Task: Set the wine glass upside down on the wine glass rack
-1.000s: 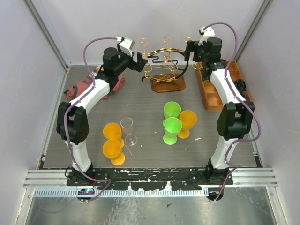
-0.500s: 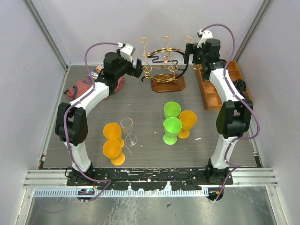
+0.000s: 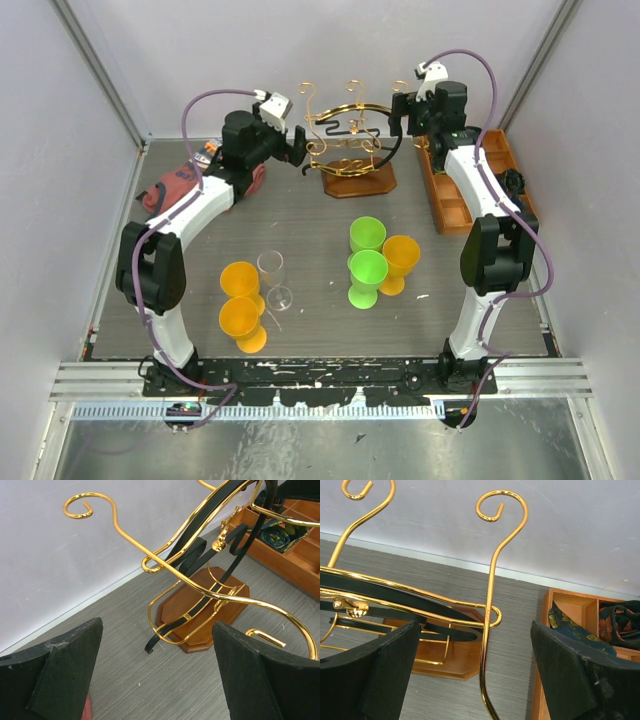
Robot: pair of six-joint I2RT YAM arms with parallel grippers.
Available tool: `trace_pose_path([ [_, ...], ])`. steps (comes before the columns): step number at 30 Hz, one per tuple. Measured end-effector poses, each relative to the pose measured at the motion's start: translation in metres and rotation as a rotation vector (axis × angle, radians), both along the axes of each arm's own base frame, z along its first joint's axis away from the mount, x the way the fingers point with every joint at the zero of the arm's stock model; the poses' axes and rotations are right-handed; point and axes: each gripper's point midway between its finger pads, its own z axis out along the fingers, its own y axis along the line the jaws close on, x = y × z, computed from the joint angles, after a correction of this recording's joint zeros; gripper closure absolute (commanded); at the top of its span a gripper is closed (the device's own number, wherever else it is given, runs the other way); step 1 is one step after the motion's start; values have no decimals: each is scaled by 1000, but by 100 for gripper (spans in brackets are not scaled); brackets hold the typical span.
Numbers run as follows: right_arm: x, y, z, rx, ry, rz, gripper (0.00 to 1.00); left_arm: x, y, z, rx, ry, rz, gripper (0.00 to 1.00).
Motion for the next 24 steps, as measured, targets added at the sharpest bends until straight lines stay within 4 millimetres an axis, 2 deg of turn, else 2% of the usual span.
trace_pose_path([
  [10, -2, -1, -3, -45, 4, 22, 3, -11, -13, 2, 25, -14, -33, 2],
  [15, -3, 0, -6, -73, 9, 47, 3, -36, -25, 9, 32, -24, -73, 2],
  [20, -5, 7, -6, -77, 4, 95, 4, -70, -39, 22, 26, -51, -123, 2],
  [24, -6, 13, -10, -86, 0, 126, 4, -94, -47, 22, 26, -56, -157, 2],
])
